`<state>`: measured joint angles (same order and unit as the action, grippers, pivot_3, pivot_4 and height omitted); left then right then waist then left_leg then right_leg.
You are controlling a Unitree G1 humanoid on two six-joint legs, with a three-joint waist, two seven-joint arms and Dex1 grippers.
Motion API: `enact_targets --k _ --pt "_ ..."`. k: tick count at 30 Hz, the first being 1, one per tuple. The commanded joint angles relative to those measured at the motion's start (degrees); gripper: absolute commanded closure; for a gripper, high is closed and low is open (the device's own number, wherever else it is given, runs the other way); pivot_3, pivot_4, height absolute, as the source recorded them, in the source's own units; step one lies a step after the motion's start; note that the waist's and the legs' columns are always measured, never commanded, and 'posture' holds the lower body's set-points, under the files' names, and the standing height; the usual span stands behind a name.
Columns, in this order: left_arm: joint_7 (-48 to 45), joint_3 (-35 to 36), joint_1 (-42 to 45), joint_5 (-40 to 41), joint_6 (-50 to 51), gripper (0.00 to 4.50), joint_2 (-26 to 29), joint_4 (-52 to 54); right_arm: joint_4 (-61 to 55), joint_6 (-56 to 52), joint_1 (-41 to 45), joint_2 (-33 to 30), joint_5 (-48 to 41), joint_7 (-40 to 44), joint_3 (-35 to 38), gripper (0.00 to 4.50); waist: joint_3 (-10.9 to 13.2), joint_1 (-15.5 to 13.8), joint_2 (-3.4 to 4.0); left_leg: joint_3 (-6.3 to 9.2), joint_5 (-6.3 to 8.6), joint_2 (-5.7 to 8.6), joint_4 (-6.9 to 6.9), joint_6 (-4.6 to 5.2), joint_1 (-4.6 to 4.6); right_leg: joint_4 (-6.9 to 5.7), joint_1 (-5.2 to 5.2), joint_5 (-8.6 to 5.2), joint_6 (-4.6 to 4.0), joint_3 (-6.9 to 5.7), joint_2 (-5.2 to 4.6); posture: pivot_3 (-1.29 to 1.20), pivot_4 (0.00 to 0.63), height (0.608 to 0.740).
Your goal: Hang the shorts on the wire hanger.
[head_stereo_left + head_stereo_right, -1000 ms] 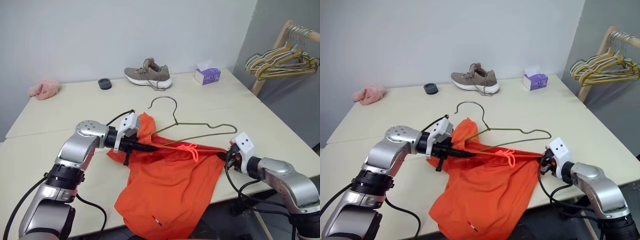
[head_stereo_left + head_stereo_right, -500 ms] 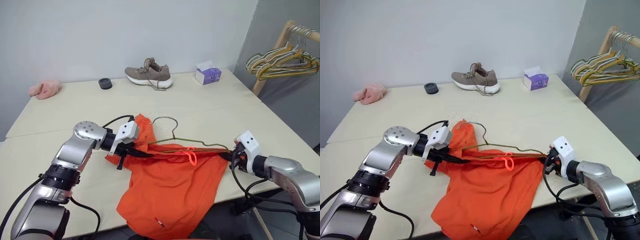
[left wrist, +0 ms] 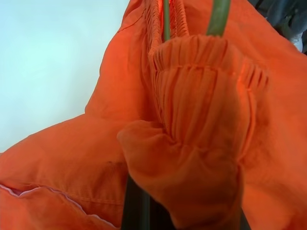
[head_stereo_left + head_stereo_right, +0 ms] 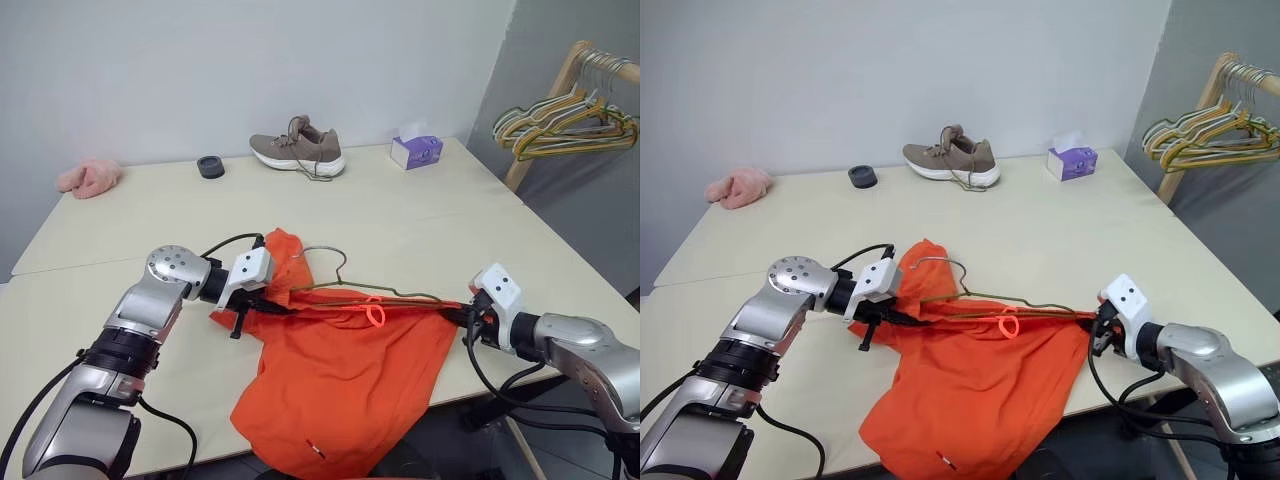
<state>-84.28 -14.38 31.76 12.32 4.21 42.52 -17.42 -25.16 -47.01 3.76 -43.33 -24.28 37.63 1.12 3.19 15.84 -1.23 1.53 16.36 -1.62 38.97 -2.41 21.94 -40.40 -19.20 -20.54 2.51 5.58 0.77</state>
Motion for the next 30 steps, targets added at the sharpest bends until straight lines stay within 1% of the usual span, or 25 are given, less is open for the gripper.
enact_targets --k 1,13,20,26,30 --pt "1.07 1.11 0.94 -3.04 -1.12 4.50 2.14 -2.82 -0.34 0.05 -0.36 -2.64 1.58 -0.53 3.15 4.49 0.00 -0.01 0.00 0.00 0.00 0.00 0.00 0.00 0.00 0.00 0.00 0.00 0.00 0.00 0.00 -0.30 0.003 0.740" --pt "2.49 -0.09 1.31 -5.33 -5.32 4.50 2.43 -6.66 -2.04 3.73 -1.85 -5.95 3.63 1.37 1.49 4.49 0.00 0.00 0.00 0.00 0.00 -0.01 0.00 0.00 0.01 0.02 0.00 0.00 0.01 0.00 0.00 -0.30 0.003 0.740" --pt "2.40 -0.47 1.12 -5.71 -5.87 4.50 2.90 -7.20 -1.72 6.87 -2.74 -8.10 4.74 2.22 0.66 4.49 0.00 0.00 0.00 -0.01 0.00 -0.01 -0.01 0.00 0.01 0.03 -0.01 -0.01 0.01 0.00 0.00 -0.30 0.003 0.740" --pt "2.39 -0.42 0.51 -5.53 -5.21 4.50 3.18 -6.85 -0.02 13.79 -4.38 -11.30 9.72 3.83 -1.11 4.49 0.00 -0.03 -0.01 -0.01 0.00 -0.01 -0.01 0.00 0.02 0.05 0.00 -0.01 0.02 -0.01 -0.01 -0.30 0.003 0.740" --pt "2.37 -0.47 0.13 -5.66 -5.18 4.50 3.45 -6.62 1.19 16.65 -4.73 -11.88 11.60 4.07 -1.47 4.49 0.01 -0.02 -0.02 -0.01 0.00 -0.01 -0.01 0.00 0.02 0.05 0.00 -0.02 0.03 0.00 -0.01 -0.30 0.000 0.740"
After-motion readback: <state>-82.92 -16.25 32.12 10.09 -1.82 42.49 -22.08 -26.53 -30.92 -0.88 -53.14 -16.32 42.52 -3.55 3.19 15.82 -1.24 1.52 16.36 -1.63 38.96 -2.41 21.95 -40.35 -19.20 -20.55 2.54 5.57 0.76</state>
